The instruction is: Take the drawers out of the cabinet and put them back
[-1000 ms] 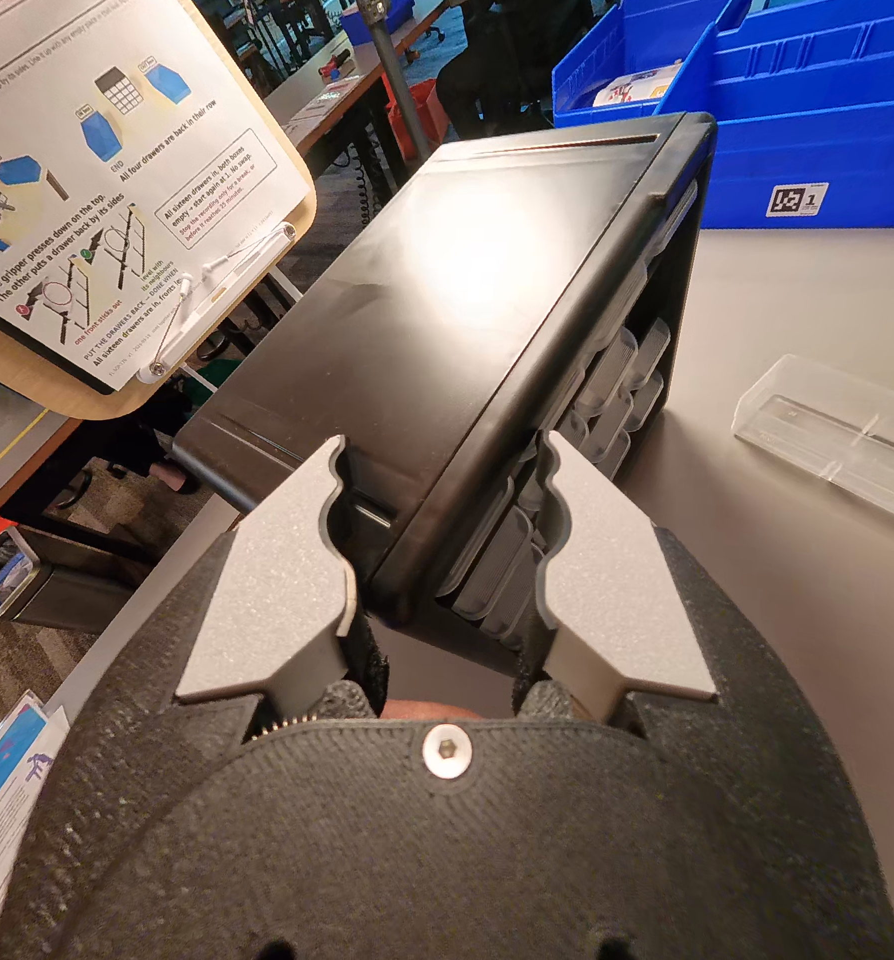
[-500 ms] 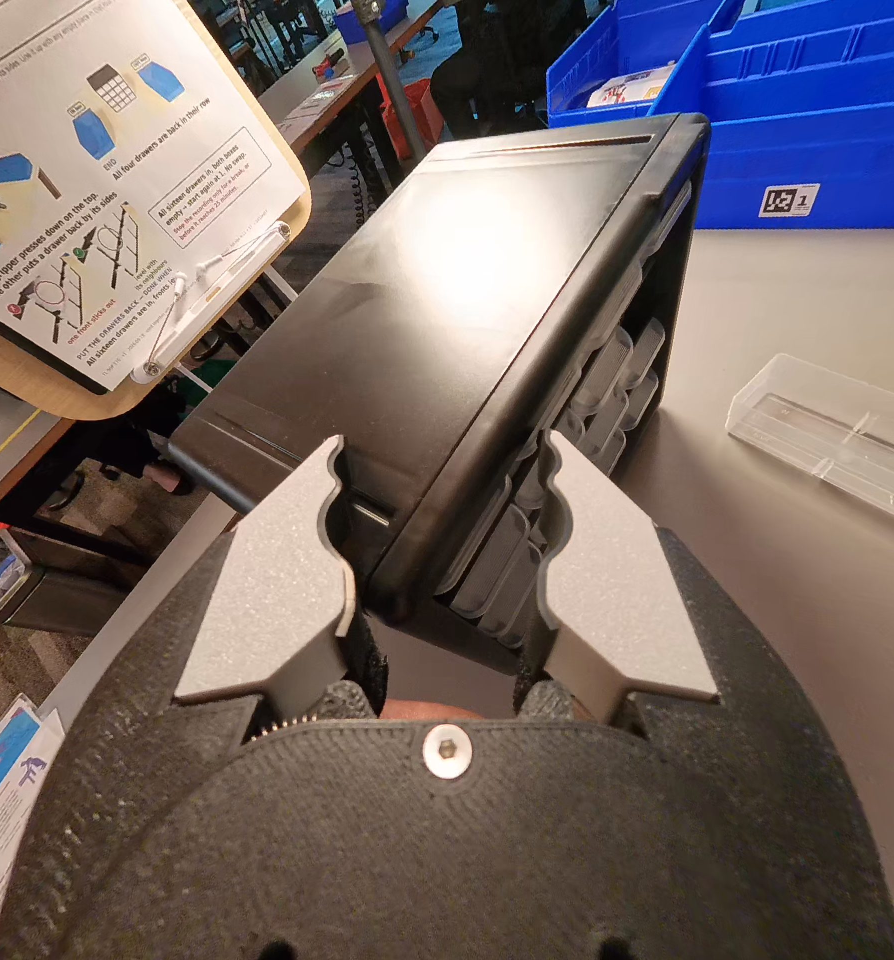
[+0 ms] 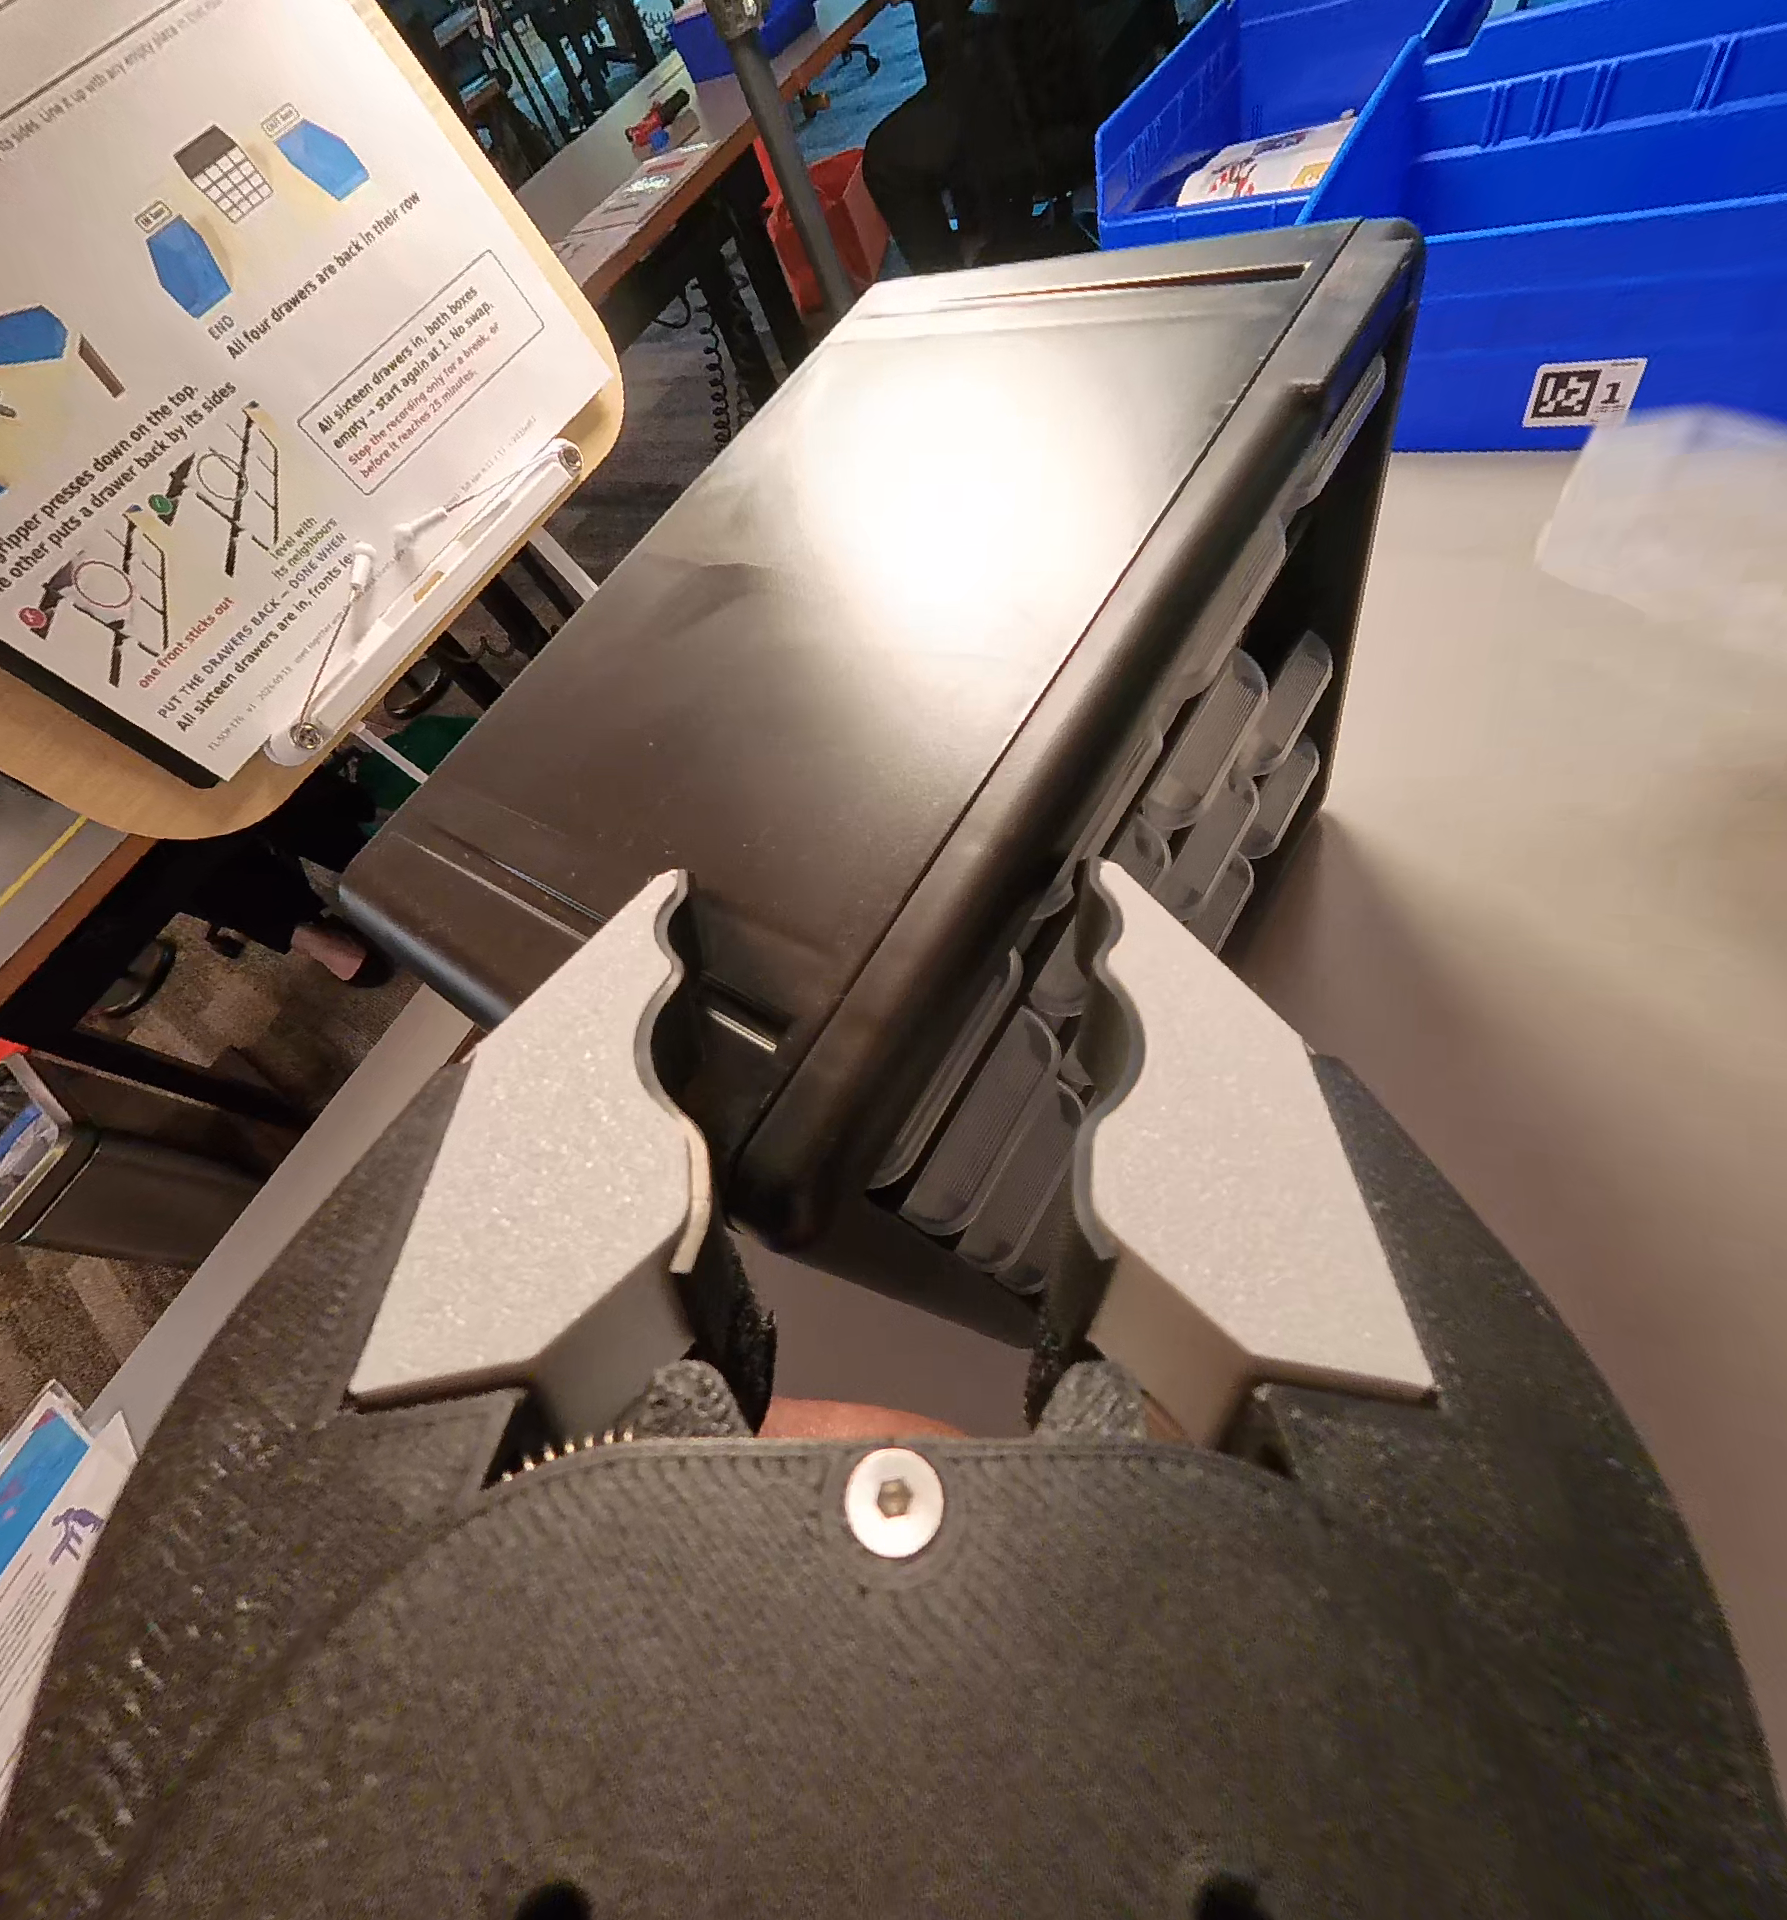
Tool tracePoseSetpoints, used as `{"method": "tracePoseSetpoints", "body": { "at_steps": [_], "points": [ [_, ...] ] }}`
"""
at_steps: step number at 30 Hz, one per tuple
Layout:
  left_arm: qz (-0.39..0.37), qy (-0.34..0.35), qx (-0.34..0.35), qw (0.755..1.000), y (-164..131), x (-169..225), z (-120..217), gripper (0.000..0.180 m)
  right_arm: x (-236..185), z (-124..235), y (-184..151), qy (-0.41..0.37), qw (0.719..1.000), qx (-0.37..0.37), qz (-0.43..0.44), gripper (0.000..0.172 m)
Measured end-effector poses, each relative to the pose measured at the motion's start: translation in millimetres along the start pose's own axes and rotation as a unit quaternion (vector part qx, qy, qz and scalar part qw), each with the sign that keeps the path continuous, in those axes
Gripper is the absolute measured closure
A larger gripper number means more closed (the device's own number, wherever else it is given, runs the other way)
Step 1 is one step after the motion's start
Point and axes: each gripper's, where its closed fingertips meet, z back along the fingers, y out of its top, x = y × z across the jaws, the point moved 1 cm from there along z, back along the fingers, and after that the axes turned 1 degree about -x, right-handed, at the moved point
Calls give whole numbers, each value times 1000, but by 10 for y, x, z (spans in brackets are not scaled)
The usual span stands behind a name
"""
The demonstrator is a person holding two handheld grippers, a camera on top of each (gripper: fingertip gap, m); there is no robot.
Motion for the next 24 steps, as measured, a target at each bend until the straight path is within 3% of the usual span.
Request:
{"method": "tracePoseSetpoints", "body": {
  "at_steps": [5, 10, 16, 20, 24],
  "points": [
    [1, 1, 0, 1000, 0, 0, -3, 108, 1051, 581, 85, -137, 986, 32, -89, 154],
    [0, 3, 0, 1000, 2, -1, -8, 108, 2133, 912, -276, -243, 956, -20, -161, 154],
    [-1, 4, -2, 1000, 1, 0, -8, 109, 2950, 495, -1137, -240, 930, -124, -249, 154],
    [0, 4, 0, 1000, 1, -6, -11, 110, 3079, 75, -1602, -208, 920, -187, -275, 153],
    [1, 3, 1, 1000, -3, -14, -8, 110, 3084, -174, -1840, -188, 908, -221, -303, 153]
  ]
}}
